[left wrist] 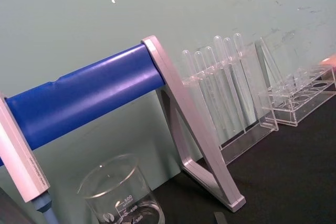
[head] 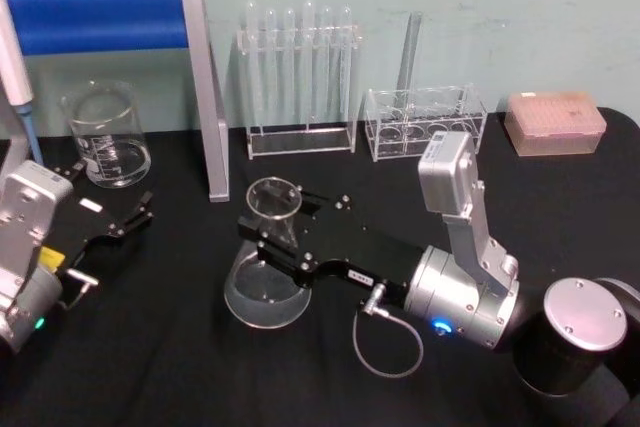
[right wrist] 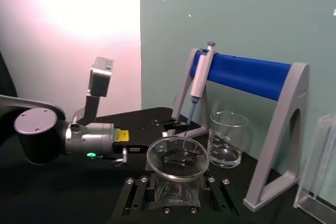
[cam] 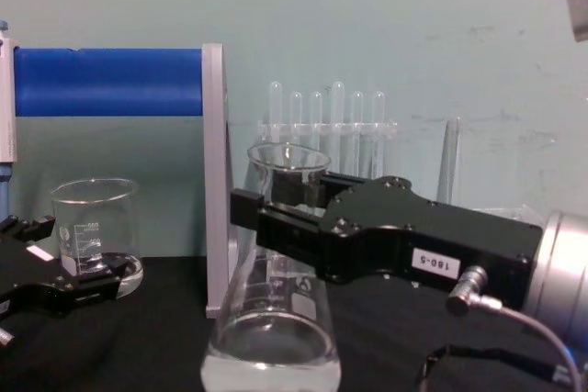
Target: Grasp the erlenmeyer flask with one hand, shake it three times, then place it back.
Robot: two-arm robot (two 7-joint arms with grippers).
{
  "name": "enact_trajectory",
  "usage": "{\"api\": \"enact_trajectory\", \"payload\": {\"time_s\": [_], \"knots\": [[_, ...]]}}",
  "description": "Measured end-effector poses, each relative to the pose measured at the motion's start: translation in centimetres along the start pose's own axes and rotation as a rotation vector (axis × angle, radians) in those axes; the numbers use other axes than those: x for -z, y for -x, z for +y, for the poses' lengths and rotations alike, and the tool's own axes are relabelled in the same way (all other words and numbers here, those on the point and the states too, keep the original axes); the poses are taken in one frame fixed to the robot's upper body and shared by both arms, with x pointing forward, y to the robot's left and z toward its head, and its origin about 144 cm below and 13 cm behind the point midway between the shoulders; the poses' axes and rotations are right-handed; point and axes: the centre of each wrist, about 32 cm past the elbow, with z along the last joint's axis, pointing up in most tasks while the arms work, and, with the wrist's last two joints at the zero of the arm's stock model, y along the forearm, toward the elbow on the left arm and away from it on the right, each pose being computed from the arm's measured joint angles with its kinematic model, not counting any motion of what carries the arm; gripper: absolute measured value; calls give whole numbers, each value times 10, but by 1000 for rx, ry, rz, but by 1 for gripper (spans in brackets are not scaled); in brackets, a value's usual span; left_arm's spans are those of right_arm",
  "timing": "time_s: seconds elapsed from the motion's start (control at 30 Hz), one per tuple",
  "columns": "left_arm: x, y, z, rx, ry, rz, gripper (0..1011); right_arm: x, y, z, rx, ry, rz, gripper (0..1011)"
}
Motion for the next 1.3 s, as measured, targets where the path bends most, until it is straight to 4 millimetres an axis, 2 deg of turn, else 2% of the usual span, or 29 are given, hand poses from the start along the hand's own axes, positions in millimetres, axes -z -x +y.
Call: {"api": "enact_trajectory", "payload": {"time_s": [0.33,0.87,1.3], "knots": [[0,0,0,0,0,0,1001,-1,-14,-8,89,-1,-15,449],[0,0,0,0,0,0,1001,-5,-55,-42,355,8,-51,450],[0,0,0,0,0,0,1001,-6,-66,-57,447,12,-66,450]]}}
